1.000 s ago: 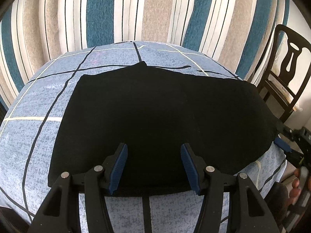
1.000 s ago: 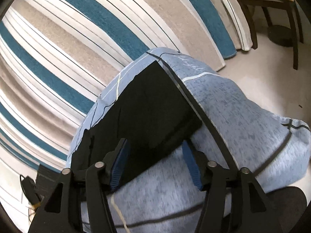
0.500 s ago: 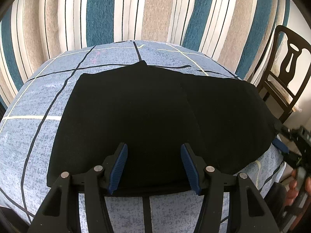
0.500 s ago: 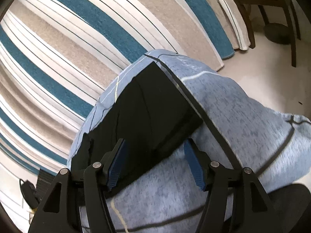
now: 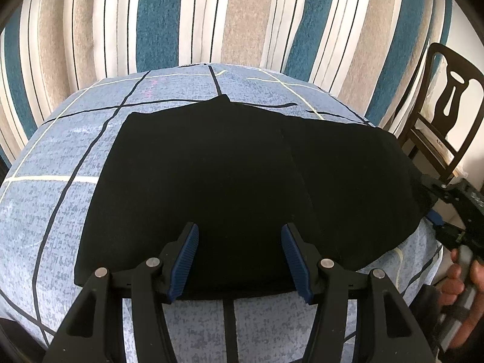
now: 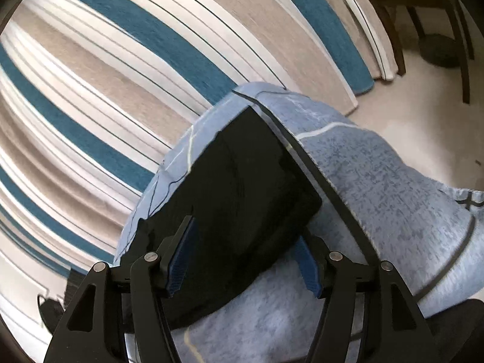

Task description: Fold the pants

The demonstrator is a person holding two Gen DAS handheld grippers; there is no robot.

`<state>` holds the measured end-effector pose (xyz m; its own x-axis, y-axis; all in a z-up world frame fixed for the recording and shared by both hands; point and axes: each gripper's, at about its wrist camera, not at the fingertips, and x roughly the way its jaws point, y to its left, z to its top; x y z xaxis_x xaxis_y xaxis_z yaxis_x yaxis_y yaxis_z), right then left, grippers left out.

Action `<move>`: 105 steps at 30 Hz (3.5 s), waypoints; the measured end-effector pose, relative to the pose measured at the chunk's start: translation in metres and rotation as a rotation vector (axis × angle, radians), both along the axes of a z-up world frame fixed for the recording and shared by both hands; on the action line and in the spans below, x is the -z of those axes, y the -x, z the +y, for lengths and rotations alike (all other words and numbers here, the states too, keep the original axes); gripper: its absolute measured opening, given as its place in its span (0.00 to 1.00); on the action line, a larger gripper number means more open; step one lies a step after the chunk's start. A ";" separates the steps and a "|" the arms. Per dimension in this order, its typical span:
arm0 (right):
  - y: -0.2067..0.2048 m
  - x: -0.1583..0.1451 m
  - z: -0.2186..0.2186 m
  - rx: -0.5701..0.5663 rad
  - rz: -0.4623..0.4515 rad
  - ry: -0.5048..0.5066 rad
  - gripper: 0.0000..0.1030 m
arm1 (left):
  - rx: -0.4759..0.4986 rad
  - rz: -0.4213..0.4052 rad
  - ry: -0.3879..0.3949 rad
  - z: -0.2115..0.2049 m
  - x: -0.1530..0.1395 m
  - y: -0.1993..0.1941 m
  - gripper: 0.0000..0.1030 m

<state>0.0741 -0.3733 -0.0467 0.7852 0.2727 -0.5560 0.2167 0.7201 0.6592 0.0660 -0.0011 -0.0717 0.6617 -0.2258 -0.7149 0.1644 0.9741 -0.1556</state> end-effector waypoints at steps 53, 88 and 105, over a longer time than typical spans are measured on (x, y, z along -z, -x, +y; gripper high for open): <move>-0.025 -0.028 0.307 -0.852 -0.124 0.231 0.34 | -0.299 -0.089 0.133 0.162 -0.035 0.063 0.58; -0.020 -0.050 0.206 -0.653 -0.074 0.353 0.26 | -0.125 -0.090 0.060 0.093 -0.066 0.034 0.58; -0.147 -0.016 0.231 -0.725 0.016 0.432 0.26 | 0.001 -0.057 -0.020 0.061 -0.042 -0.112 0.58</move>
<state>0.2211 -0.1419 -0.0312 0.4887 0.4668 -0.7370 -0.3891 0.8727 0.2948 0.1776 0.0594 -0.0297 0.7014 -0.2125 -0.6804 0.1736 0.9767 -0.1261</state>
